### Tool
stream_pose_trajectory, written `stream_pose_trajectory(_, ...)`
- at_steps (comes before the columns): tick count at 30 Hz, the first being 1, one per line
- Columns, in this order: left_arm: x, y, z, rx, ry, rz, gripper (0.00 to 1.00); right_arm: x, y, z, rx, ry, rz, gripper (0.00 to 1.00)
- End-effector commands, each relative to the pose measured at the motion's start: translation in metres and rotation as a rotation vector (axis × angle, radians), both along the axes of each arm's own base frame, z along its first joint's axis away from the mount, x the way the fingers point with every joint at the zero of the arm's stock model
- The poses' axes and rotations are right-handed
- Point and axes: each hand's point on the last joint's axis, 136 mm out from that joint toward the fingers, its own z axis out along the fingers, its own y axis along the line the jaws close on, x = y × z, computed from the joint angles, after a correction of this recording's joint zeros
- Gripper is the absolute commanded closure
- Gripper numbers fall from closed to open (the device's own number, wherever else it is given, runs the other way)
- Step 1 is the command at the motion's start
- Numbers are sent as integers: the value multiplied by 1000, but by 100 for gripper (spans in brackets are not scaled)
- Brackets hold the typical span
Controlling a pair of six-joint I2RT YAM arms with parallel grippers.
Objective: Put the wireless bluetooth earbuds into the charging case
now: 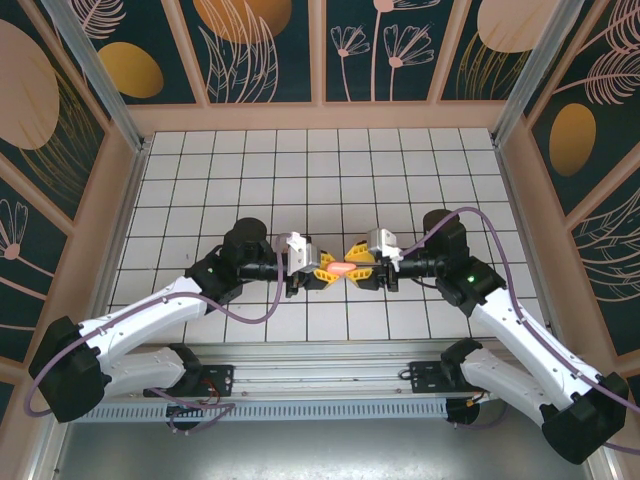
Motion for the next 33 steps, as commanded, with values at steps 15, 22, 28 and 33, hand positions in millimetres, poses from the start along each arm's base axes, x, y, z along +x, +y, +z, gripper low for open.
stream_pose_trajectory(15,-10,0,8,-15,-39,-57,83,23,-11,18,71,-23,-108,62)
stream_pose_trajectory(22,-9,1,12,-62,-34,-30,85,29,-12,18,66,-3,-147,60)
stream_pose_trajectory(28,0,6,8,-128,18,28,86,28,-11,29,105,13,-145,57)
stream_pose_trajectory(33,13,15,5,-196,95,70,86,31,-11,37,124,40,-158,53)
